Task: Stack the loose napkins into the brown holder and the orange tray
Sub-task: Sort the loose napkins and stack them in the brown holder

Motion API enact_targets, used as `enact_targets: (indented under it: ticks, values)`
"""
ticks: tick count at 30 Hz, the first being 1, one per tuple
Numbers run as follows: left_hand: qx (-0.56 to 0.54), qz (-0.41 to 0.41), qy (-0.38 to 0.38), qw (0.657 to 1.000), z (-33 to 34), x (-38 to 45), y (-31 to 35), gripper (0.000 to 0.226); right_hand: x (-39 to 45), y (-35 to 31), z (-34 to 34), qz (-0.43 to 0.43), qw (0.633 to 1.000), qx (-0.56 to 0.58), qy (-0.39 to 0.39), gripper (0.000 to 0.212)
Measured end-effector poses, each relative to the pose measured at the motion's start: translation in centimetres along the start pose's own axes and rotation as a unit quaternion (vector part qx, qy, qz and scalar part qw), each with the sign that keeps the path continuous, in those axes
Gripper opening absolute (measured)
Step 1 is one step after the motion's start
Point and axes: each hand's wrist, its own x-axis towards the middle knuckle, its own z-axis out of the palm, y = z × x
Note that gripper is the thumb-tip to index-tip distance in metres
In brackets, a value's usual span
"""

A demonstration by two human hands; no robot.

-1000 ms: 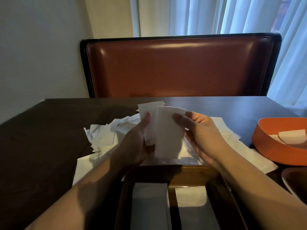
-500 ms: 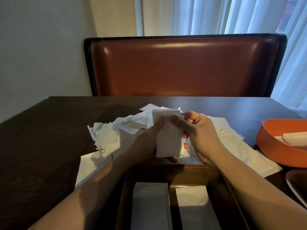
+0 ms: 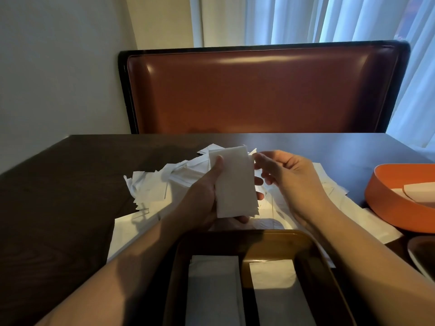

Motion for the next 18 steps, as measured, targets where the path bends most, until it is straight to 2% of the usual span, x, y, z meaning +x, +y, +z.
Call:
enact_targets:
  ticks: [3,10,15,18]
  values:
    - [-0.019,-0.008,0.006,1.0,0.24,-0.1,0.18,0.057,-0.15,0.07,0.07,0.004,0.999,-0.011,-0.03,0.028]
    - [-0.013,-0.012,0.021,1.0,-0.03,-0.16,0.24,0.056,-0.11,0.21,-0.14,-0.005,1.0,-0.001,-0.02,0.021]
    - [-0.017,0.007,0.044,0.999,0.34,-0.28,0.26,0.048,0.09,0.14,-0.17,-0.012,0.999,0.023,0.023,0.022]
    - [-0.024,0.017,0.037,0.999,0.7,-0.39,0.27,0.05,0.06,0.07,-0.45,-0.001,1.0,0.015,-0.015,0.027]
